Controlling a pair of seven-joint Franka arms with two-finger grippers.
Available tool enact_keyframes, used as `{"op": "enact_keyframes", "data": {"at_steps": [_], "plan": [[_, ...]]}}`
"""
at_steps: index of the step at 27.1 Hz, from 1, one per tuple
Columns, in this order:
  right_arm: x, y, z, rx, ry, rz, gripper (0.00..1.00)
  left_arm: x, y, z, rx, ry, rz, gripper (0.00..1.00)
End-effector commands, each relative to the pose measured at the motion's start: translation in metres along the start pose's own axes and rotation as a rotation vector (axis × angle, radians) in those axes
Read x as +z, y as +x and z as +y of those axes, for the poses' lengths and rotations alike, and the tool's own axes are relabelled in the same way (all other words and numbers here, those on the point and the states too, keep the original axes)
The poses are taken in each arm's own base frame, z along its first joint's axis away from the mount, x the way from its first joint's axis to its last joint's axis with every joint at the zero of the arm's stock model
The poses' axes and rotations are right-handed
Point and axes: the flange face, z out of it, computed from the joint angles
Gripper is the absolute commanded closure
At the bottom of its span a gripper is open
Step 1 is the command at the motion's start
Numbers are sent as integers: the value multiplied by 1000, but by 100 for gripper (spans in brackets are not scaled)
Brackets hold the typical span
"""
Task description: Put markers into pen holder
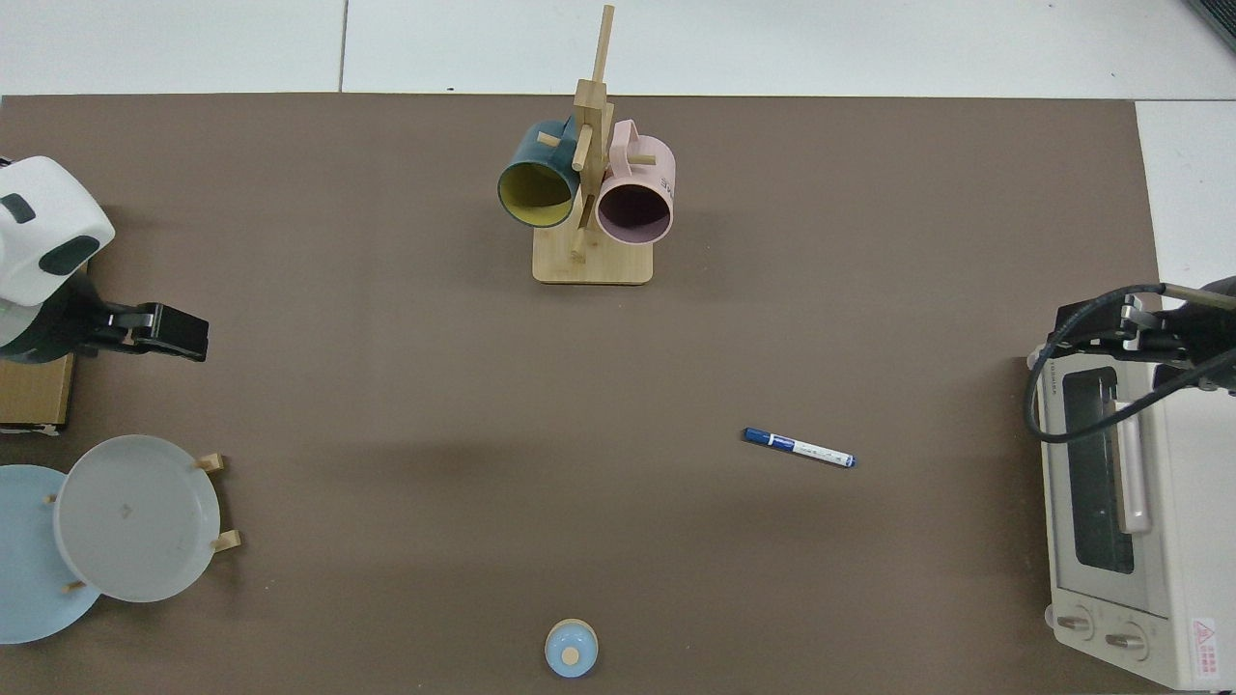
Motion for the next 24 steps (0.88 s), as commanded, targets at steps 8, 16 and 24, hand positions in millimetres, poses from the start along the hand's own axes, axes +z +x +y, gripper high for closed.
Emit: {"op": "enact_keyframes", "data": {"at_steps": [8,16,24], "plan": [[100,-20,-51,509,76,-74,0,21,-1,-8,-3,0,12,0],[170,-40,-83,946,12,-113,0,37,1,-25,-5,1,17,0],[212,-41,-62,1175,41,-254,0,57,-1,-21,1,-3,-4,0]]}}
